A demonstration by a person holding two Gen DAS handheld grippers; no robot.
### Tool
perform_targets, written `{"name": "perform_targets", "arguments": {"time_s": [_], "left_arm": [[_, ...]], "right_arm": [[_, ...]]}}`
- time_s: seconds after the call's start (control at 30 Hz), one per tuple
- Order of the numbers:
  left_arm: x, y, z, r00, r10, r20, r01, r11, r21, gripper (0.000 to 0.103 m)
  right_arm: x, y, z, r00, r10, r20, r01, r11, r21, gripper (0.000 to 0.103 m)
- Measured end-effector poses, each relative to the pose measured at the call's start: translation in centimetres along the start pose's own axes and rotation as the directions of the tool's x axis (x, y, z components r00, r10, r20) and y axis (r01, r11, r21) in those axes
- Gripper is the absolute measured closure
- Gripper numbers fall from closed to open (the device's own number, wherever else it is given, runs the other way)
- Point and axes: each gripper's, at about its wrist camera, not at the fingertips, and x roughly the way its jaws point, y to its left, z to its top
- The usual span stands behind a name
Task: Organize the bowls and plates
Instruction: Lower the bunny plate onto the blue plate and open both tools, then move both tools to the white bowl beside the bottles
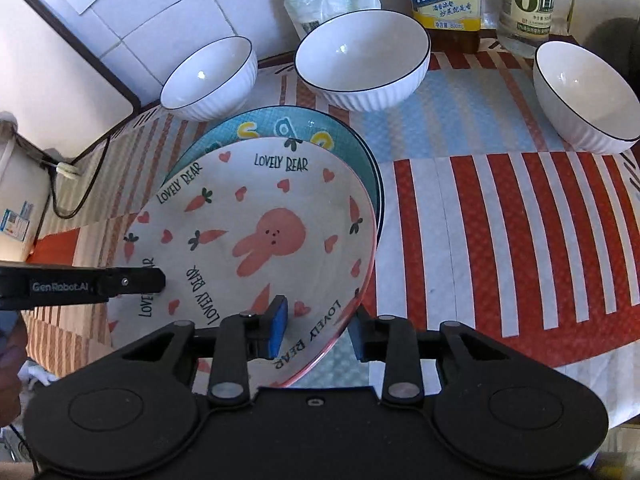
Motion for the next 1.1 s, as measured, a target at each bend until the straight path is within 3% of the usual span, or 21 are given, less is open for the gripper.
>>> {"name": "perform_targets", "arguments": {"time_s": [0.1,0.53,0.9,1.1], "left_arm": [[0.3,0.0,0.4,1.000,0.000,-0.011,0.000,1.000,0.003,0.078],[1.6,0.2,2.0,0.997,0.032,-0.067,-0.032,0.999,-0.007,0.077],[3.0,0.1,2.7,0.994,0.085,-0.076,-0.084,0.996,0.011,0.076],[1.4,-0.5,1.6,0.996,0.088,-0.026,-0.087,0.996,0.032,0.076]], "right_arm": [[0.4,-0.2,0.3,1.000,-0.006,-0.004,0.007,1.000,0.020,0.063],[1.6,1.4,1.2,0.991,-0.123,0.057,0.128,0.987,-0.094,0.049],[2.7,0.6,2.3,0.986,-0.116,0.117,0.131,0.983,-0.127,0.048],[1.7,0.5,2.7,0.989,-0.088,0.117,0.106,0.981,-0.163,0.048]]}}
